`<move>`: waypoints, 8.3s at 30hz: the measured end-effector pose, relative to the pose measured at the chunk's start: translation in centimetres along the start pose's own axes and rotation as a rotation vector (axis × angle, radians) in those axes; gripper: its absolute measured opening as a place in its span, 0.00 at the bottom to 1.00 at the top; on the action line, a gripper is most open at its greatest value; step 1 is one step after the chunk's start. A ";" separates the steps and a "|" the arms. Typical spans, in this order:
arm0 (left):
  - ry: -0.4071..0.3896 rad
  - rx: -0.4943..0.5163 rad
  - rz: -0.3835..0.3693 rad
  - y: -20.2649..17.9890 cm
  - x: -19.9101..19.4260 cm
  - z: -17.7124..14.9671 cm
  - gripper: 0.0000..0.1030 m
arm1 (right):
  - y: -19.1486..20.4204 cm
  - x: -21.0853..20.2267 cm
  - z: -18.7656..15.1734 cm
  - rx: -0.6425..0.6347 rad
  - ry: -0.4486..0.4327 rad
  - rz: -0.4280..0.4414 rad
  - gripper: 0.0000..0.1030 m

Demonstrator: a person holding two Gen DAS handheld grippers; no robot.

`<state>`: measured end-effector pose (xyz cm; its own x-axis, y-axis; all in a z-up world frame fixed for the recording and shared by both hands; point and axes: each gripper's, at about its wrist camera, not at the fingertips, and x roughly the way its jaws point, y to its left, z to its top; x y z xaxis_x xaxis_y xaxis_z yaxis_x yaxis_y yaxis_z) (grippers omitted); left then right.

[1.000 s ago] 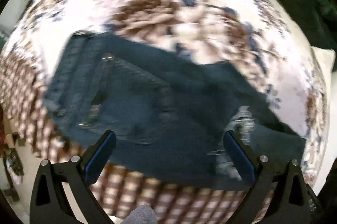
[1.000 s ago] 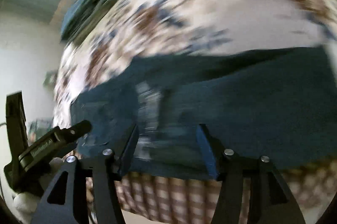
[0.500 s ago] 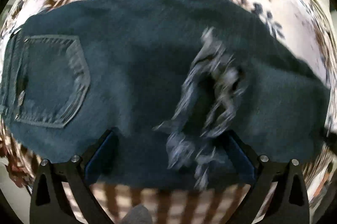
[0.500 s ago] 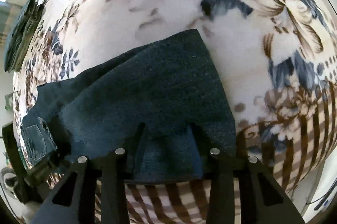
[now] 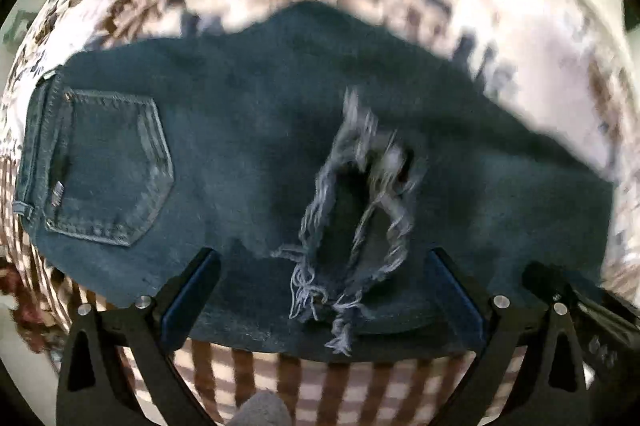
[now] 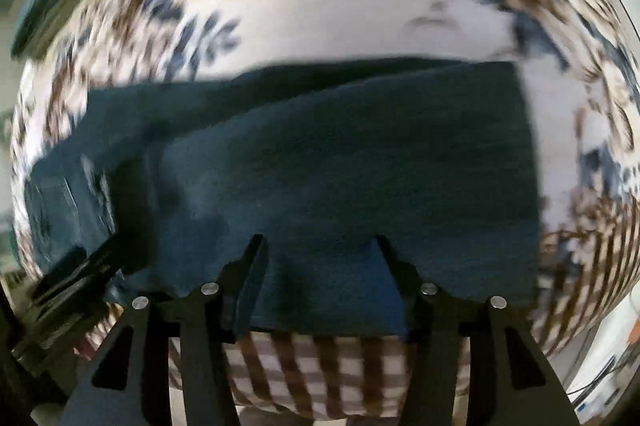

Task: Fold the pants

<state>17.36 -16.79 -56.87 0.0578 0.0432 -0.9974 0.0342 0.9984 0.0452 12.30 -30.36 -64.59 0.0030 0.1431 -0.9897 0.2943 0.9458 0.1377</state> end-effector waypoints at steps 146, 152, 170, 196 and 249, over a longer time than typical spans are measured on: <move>-0.277 0.242 0.200 -5.7 -6.3 -1.8 0.83 | -17.5 -3.5 5.8 0.244 -0.143 0.257 0.56; -0.284 0.278 0.217 -6.5 -6.2 -2.2 0.83 | -15.9 -5.0 4.7 0.218 -0.227 0.146 0.38; -0.228 0.065 -0.013 -1.5 -8.8 0.7 0.83 | -16.4 -10.5 2.9 0.120 -0.307 0.150 0.18; -0.075 -0.096 -0.223 4.1 -4.2 5.9 0.83 | -21.2 -10.7 4.5 0.229 -0.211 0.264 0.06; 0.163 -0.098 -0.637 2.6 0.9 0.0 0.97 | -24.5 0.8 -6.0 0.699 -0.147 0.795 0.51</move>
<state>17.53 -14.18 -57.64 -0.0956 -0.5595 -0.8233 -0.0798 0.8287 -0.5539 -0.61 -51.64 -68.55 0.5365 0.5646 -0.6273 0.6399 0.2125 0.7385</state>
